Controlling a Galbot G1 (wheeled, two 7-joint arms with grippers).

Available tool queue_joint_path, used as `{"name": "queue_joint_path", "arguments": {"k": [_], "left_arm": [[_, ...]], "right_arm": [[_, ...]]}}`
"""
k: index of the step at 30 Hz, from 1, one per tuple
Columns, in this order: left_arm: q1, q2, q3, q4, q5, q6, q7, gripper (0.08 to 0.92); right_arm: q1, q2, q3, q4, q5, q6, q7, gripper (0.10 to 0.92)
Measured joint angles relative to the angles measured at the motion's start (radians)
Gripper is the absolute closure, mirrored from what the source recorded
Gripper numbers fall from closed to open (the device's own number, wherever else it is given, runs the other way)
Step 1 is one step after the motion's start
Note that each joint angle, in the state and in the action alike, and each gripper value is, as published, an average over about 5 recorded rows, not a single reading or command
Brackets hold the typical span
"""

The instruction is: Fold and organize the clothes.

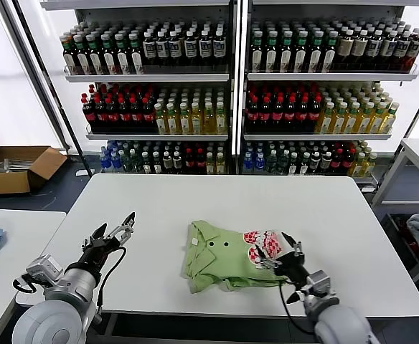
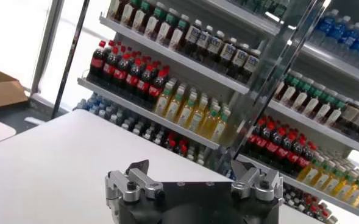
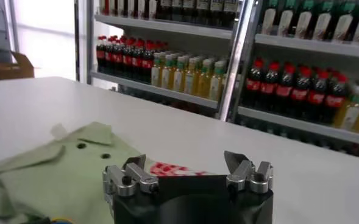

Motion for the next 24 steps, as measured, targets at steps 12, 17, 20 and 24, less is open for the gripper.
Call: {"name": "queue_joint_path", "arguments": {"k": [12,17,20,24], "left_arm": [[0.028,-0.016,-0.021,0.000,0.005,0.000,0.013,0.177],[0.031,-0.018,-0.031,0.005,0.005,0.000,0.019,0.177],[0.034,-0.015,-0.038,0.007,0.004,0.000,0.023,0.177],[0.037,-0.010,-0.047,0.009,0.006,0.000,0.032,0.177]], "right_arm": [[0.054,0.093,-0.179,-0.093,-0.006,-0.045,0.048,0.203],[0.057,0.077,-0.187,-0.066,-0.017,-0.048,0.062,0.203],[0.057,0.064,-0.167,-0.027,-0.009,-0.037,0.070,0.203],[0.038,0.043,-0.098,0.031,0.018,-0.007,0.064,0.203]]}}
